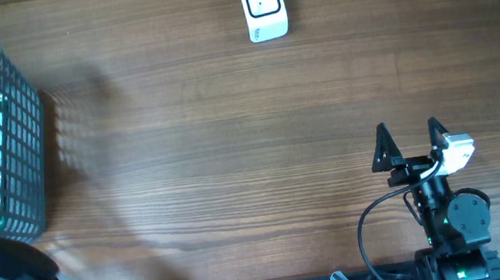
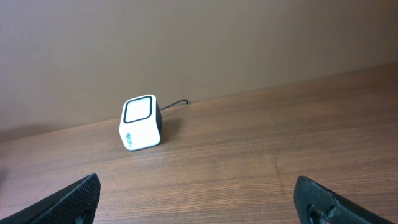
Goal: Scan the item barcode
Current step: 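Lift the wipe pack out and place it on the table center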
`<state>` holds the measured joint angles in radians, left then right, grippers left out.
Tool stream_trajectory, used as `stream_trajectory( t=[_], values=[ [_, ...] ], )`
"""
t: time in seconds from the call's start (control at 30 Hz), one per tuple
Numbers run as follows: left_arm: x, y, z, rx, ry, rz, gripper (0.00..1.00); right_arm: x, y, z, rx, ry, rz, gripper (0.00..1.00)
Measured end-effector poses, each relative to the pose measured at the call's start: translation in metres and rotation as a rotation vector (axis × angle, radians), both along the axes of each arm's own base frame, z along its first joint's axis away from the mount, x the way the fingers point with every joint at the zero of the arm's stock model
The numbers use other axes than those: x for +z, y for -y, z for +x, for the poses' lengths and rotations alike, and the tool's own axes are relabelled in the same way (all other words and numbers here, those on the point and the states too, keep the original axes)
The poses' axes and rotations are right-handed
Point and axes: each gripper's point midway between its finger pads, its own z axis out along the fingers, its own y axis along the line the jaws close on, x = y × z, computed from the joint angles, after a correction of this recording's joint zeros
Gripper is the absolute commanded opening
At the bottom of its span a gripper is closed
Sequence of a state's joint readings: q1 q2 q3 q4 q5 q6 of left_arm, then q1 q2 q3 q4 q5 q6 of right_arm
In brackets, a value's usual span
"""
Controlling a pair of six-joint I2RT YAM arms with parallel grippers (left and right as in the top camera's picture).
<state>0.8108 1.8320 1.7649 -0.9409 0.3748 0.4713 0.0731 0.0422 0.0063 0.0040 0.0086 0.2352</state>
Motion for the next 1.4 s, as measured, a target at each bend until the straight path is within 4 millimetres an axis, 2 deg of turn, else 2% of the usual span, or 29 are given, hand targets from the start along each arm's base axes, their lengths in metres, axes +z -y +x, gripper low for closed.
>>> stream_trajectory(
  t=[0.13,0.2,0.23,0.3,0.4,0.43,0.5,0.6,0.7,0.73,0.77,0.8,0.9,1.0,1.1,1.17,1.3,1.4],
  values=[
    [0.113,0.004,-0.005,0.079,0.235,0.157,0.5,0.0,0.0,0.0,0.0,0.0,0.0,1.0],
    [0.162,0.02,-0.015,0.112,0.341,0.201,0.49,0.0,0.0,0.0,0.0,0.0,0.0,1.0],
    [0.196,0.041,-0.024,0.119,0.417,0.216,0.48,0.0,0.0,0.0,0.0,0.0,0.0,1.0],
    [0.218,0.071,-0.027,0.111,0.471,0.19,0.48,0.0,0.0,0.0,0.0,0.0,0.0,1.0],
    [0.226,0.131,-0.025,0.051,0.49,0.086,0.47,0.0,0.0,0.0,0.0,0.0,0.0,1.0],
    [0.223,0.155,-0.024,0.021,0.471,0.044,0.46,0.0,0.0,0.0,0.0,0.0,0.0,1.0],
    [0.211,0.189,-0.023,0.0,0.418,-0.023,0.44,0.0,0.0,0.0,0.0,0.0,0.0,1.0],
    [0.181,0.23,-0.028,0.012,0.274,-0.074,0.49,0.0,0.0,0.0,0.0,0.0,0.0,1.0],
    [0.153,0.282,-0.025,-0.035,0.163,-0.103,0.5,0.0,0.0,0.0,0.0,0.0,0.0,1.0],
    [0.142,0.298,-0.024,-0.048,0.129,-0.107,0.48,0.0,0.0,0.0,0.0,0.0,0.0,1.0],
    [0.13,0.312,-0.023,-0.065,0.099,-0.113,0.41,0.0,0.0,0.0,0.0,0.0,0.0,1.0],
    [0.116,0.329,-0.022,-0.084,0.061,-0.123,0.38,0.0,0.0,0.0,0.0,0.0,0.0,1.0],
    [0.071,0.372,-0.014,-0.113,-0.028,-0.155,0.38,0.0,0.0,0.0,0.0,0.0,0.0,1.0],
    [0.01,0.418,-0.008,-0.131,-0.123,-0.176,0.36,0.0,0.0,0.0,0.0,0.0,0.0,1.0],
    [-0.041,0.454,-0.011,-0.161,-0.194,-0.18,0.37,0.0,0.0,0.0,0.0,0.0,0.0,1.0],
    [-0.076,0.487,-0.02,-0.197,-0.246,-0.177,0.37,0.0,0.0,0.0,0.0,0.0,0.0,1.0],
    [-0.114,0.538,-0.026,-0.26,-0.264,-0.169,0.38,0.0,0.0,0.0,0.0,0.0,0.0,1.0],
    [-0.136,0.567,-0.029,-0.3,-0.251,-0.141,0.38,0.0,0.0,0.0,0.0,0.0,0.0,1.0]
  ],
)
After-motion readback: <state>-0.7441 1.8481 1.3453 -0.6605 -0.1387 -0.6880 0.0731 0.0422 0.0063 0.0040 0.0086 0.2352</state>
